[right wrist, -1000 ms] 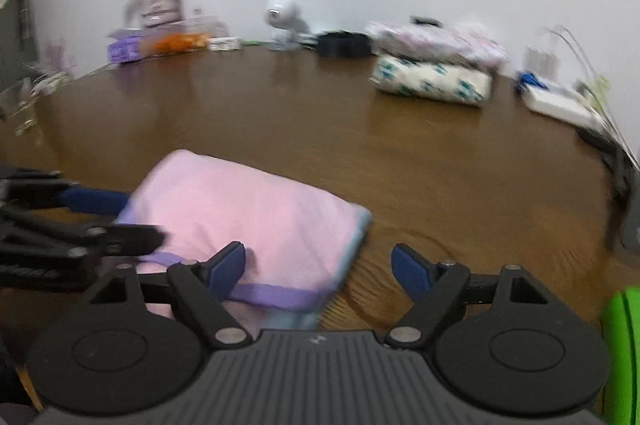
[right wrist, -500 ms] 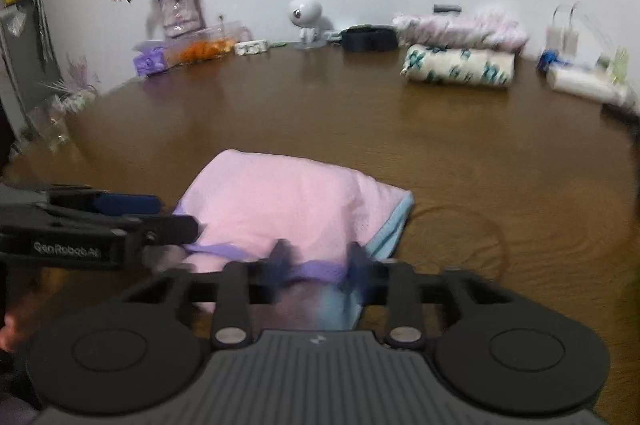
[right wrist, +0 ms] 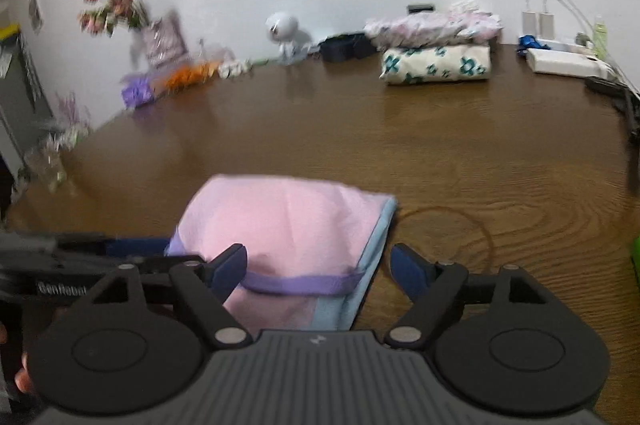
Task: Fold clothes
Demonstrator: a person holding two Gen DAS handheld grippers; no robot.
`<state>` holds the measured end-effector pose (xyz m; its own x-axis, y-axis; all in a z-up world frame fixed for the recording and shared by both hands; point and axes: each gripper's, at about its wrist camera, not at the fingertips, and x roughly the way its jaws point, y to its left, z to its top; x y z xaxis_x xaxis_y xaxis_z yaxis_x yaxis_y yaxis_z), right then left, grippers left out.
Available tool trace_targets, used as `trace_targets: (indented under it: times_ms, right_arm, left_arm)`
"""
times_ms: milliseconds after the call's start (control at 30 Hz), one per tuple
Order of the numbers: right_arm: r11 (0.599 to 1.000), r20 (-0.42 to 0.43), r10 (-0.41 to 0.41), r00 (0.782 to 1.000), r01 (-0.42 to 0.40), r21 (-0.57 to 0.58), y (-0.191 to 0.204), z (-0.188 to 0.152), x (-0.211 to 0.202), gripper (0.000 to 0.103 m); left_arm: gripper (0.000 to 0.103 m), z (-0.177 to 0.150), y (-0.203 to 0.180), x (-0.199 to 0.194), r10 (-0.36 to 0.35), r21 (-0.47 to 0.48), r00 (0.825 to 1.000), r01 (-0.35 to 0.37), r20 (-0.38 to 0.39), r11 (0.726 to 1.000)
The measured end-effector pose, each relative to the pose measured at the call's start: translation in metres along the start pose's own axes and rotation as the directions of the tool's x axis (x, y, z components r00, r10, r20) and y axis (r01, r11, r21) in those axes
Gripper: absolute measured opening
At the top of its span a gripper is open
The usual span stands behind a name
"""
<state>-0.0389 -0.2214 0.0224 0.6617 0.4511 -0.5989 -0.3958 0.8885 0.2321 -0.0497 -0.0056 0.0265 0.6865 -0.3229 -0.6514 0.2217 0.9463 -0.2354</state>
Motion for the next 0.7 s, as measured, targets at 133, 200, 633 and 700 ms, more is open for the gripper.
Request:
trace_targets:
  times_ms: [133,200,633,700]
  right_arm:
    - [1.000,-0.024,0.008,1.000,-0.009,-0.010,0.002,-0.004,0.006,0.062]
    - [0.999,-0.025,0.022,0.999,-0.022,-0.024,0.006,-0.006,0.006,0.051]
    - [0.998,0.092,0.048,0.995,-0.045,-0.036,0.022,-0.004,-0.017,0.009]
    - [0.998,0.125,0.044,0.991,-0.037,-0.057,0.025,0.002,-0.024,0.009]
  left_arm:
    - [0.036,-0.002,-0.007,0.001,-0.026,0.031,1.000,0.026,-0.014,0.999]
    - [0.025,-0.003,-0.008,0.001,-0.040,0.033,0.999,0.040,-0.017,0.999]
    - [0.009,0.002,-0.021,-0.020,-0.044,0.093,0.992,0.033,0.121,0.995]
    - [0.009,0.008,-0.023,-0.026,-0.056,0.108,0.987,0.040,0.150,0.993]
